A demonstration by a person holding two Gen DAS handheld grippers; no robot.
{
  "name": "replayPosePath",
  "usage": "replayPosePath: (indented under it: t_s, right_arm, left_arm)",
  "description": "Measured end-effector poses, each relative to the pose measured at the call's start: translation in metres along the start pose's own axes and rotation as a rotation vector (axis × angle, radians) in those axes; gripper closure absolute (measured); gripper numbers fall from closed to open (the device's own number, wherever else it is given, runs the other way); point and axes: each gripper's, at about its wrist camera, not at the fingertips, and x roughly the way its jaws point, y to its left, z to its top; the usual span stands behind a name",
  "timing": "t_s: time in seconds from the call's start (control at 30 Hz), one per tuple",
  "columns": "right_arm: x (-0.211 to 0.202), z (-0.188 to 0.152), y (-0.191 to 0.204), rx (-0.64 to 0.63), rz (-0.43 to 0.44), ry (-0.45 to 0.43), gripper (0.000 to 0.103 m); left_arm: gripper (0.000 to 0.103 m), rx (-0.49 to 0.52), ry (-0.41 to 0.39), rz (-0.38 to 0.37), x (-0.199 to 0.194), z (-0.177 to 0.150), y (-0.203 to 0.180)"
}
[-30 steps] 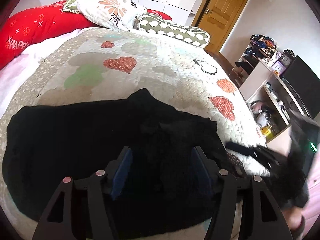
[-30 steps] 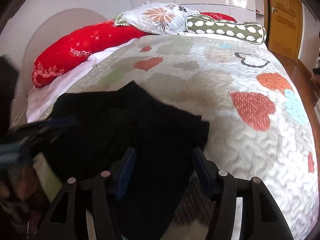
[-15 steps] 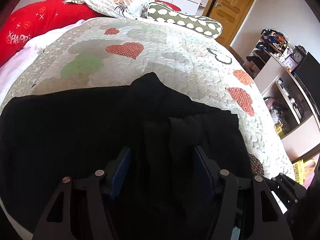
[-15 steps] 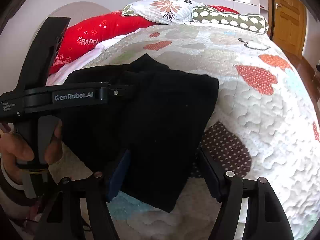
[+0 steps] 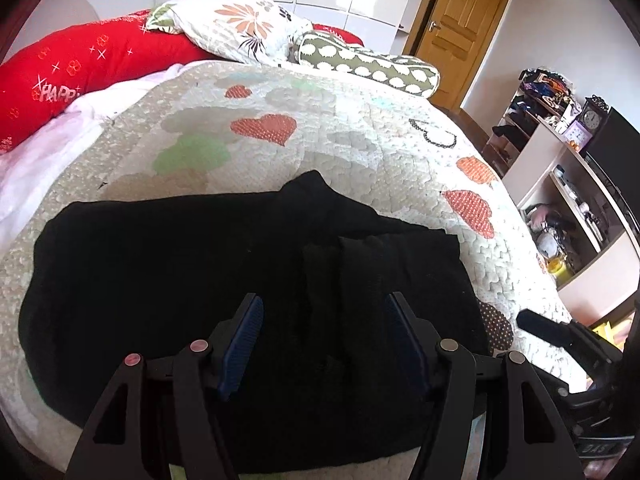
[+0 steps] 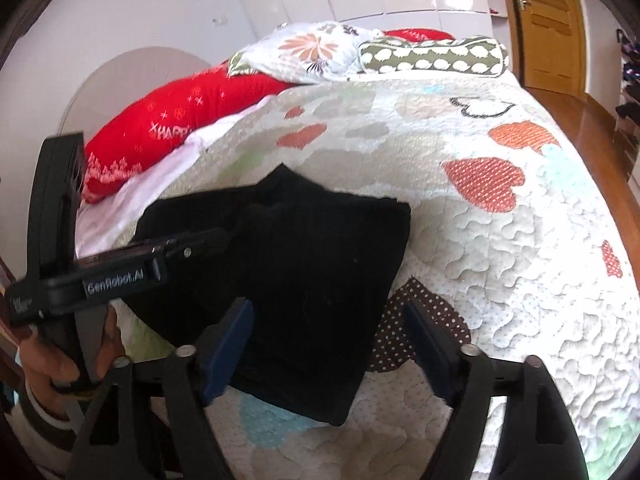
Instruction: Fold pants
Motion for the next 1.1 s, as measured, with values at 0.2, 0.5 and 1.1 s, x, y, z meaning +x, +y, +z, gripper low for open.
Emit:
replayPosePath:
  t_s: [0.2,0.5,1.1]
  right_arm:
    - [0.01,0.002,0.005,-0.002,-0.037,0.016,0.018]
    - [0.024,-0.001,0.009,-0.028,-0.043,0.022,0.018]
    - [0.09,0.037,-0.006,-0.049,-0.152,0.088,0.018]
  left_arm:
    - [0.04,0.015,0.006,0.003,-0.005,-0.005,0.001]
    - [0.04,-0.048,0.059,0.025,0.016,-0.002,0.015]
    - [0.034,-0.036,0.061,0.028,0.033,-0.003,0.017]
